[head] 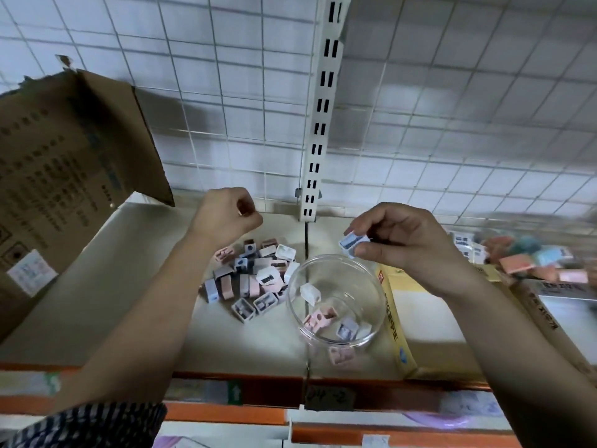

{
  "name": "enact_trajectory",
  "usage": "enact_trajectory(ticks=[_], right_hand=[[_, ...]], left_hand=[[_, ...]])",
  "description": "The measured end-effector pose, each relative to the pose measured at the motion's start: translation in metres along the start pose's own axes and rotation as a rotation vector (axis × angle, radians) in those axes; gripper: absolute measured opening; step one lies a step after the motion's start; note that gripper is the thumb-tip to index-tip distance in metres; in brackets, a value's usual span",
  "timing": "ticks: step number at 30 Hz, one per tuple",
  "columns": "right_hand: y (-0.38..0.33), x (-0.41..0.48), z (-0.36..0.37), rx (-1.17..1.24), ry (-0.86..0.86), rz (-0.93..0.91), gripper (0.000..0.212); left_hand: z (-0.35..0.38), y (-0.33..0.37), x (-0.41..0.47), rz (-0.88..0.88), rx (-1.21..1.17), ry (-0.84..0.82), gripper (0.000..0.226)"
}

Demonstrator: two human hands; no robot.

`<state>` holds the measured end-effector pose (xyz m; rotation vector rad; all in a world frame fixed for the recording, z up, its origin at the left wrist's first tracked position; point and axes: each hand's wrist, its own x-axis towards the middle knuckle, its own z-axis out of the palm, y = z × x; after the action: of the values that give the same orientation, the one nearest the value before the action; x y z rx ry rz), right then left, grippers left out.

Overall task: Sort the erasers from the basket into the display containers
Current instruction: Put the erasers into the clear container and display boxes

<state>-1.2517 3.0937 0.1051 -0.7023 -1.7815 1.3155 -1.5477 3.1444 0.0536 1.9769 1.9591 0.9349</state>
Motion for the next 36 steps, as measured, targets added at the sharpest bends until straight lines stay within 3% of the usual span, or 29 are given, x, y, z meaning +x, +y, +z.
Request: enact_trajectory(ticks=[4, 9, 12, 16, 21, 29, 36], right_hand=[[0.007, -0.018, 0.004, -0.195, 0.033, -0.048, 0.022], [0.013, -0.03, 0.018, -0.608, -0.013, -0.206, 0.018], [0.017, -0.034, 0.024, -0.69, -0.054, -0.236, 0.022], [0.019, -0.04, 0.024, -0.661, -0.04, -0.28, 0.016], [0.02, -0.052, 0.017, -0.668, 0.168, -0.354, 0.015], [0.028, -0.077, -0.003, -0.628, 0.387, -0.207, 0.013], [0.03, -0.076, -0.002, -0.612, 0.447, -0.061, 0.007]], left_hand=[[-0.007, 0.022, -0.026, -0.044, -0.282, 0.076, 0.009], [-0.011, 0.046, -0.052, -0.18, -0.767, 0.016, 0.012], [-0.011, 0.055, -0.063, -0.176, -0.955, -0.015, 0.011], [-0.01, 0.061, -0.069, -0.154, -0.974, -0.079, 0.025], [-0.006, 0.072, -0.076, -0.122, -0.904, -0.175, 0.046], [-0.01, 0.09, -0.084, -0.087, -0.865, -0.177, 0.03], [-0.009, 0.094, -0.088, -0.076, -0.873, -0.195, 0.02]])
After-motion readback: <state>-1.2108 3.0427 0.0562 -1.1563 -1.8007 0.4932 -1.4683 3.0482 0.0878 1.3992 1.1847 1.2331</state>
